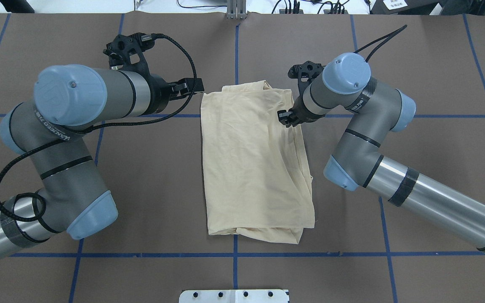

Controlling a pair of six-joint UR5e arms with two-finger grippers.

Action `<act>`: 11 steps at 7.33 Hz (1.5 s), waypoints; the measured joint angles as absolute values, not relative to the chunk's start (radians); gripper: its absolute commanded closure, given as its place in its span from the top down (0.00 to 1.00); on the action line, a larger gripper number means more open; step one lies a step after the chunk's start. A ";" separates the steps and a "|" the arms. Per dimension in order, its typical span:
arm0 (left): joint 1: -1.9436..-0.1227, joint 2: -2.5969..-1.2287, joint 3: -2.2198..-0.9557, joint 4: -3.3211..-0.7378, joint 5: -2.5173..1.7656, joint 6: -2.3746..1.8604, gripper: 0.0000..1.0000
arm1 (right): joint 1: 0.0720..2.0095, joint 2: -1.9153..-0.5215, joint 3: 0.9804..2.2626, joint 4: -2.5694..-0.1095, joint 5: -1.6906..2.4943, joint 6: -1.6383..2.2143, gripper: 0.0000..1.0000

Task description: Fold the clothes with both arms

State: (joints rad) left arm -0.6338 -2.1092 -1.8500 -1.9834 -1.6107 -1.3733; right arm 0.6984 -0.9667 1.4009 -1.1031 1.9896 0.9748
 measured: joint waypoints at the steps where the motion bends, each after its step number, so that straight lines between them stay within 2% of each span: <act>1: -0.634 -2.110 -1.850 -1.983 -1.611 -1.374 1.00 | 0.699 -0.969 1.401 -1.104 1.992 0.976 0.33; 3: -0.634 -2.110 -1.851 -1.983 -1.611 -1.377 1.00 | 0.699 -0.975 1.398 -1.105 1.992 0.977 0.51; 4: -0.634 -2.111 -1.851 -1.983 -1.611 -1.378 1.00 | 0.699 -0.975 1.397 -1.111 1.991 0.977 0.55; 6: -0.634 -2.111 -1.851 -1.983 -1.611 -1.380 1.00 | 0.698 -0.968 1.396 -1.135 1.989 0.977 0.50; 7: -0.634 -2.111 -1.852 -1.983 -1.611 -1.380 1.00 | 0.697 -0.966 1.394 -1.140 1.988 0.978 0.37; 9: -0.634 -2.111 -1.851 -1.983 -1.611 -1.381 1.00 | 0.697 -0.964 1.393 -1.142 1.987 0.980 0.33; 11: -0.634 -2.111 -1.850 -1.983 -1.611 -1.381 1.00 | 0.694 -0.963 1.392 -1.143 1.986 0.980 0.33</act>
